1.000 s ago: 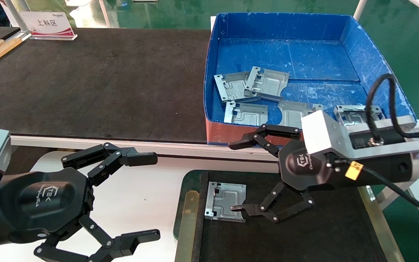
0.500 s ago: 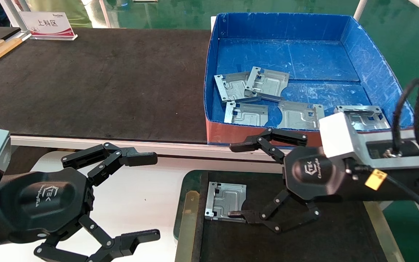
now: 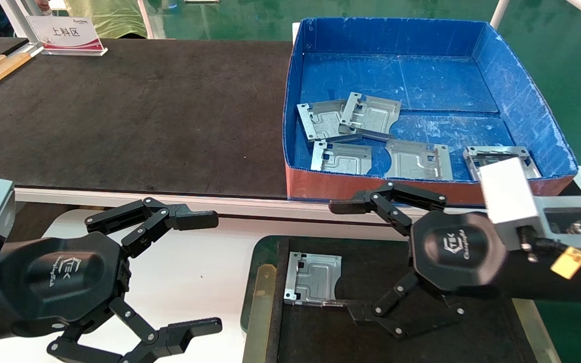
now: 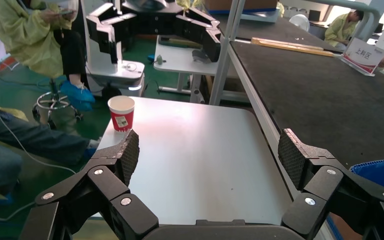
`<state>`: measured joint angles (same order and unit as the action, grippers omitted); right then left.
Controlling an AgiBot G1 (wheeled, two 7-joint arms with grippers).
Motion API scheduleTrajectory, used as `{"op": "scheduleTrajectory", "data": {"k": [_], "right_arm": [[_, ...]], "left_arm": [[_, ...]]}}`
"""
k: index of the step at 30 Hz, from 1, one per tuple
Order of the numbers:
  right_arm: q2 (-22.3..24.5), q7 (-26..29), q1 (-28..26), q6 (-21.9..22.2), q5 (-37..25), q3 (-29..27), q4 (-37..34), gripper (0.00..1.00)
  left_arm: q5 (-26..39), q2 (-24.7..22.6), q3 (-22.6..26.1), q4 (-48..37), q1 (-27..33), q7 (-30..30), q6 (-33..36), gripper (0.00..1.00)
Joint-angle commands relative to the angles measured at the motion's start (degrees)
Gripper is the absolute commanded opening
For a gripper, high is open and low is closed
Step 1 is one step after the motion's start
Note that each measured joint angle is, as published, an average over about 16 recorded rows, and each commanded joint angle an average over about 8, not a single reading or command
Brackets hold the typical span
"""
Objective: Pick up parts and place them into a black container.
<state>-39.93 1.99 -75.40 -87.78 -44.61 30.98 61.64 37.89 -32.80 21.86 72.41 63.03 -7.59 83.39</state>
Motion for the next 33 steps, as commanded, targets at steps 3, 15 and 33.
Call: {"op": "scheduleTrajectory", "data": {"k": [3, 15, 33], "right_arm": [[0.85, 1.52, 2.4, 0.36, 0.48, -2.6, 2.07, 1.0], [3.38, 6.04, 9.54, 1.44, 1.9, -10.31, 8.23, 1.0], [5.23, 9.03, 14.65, 2.22, 3.02, -15.86, 12.62, 1.0]], "left_arm": [[0.0, 0.0, 0.0, 0.0, 0.0, 0.0, 0.0, 1.0], [0.0, 0.0, 0.01, 0.0, 0.0, 0.0, 0.0, 1.0], [-0.02, 0.01, 0.0, -0.01, -0.01, 0.01, -0.02, 1.0]]}}
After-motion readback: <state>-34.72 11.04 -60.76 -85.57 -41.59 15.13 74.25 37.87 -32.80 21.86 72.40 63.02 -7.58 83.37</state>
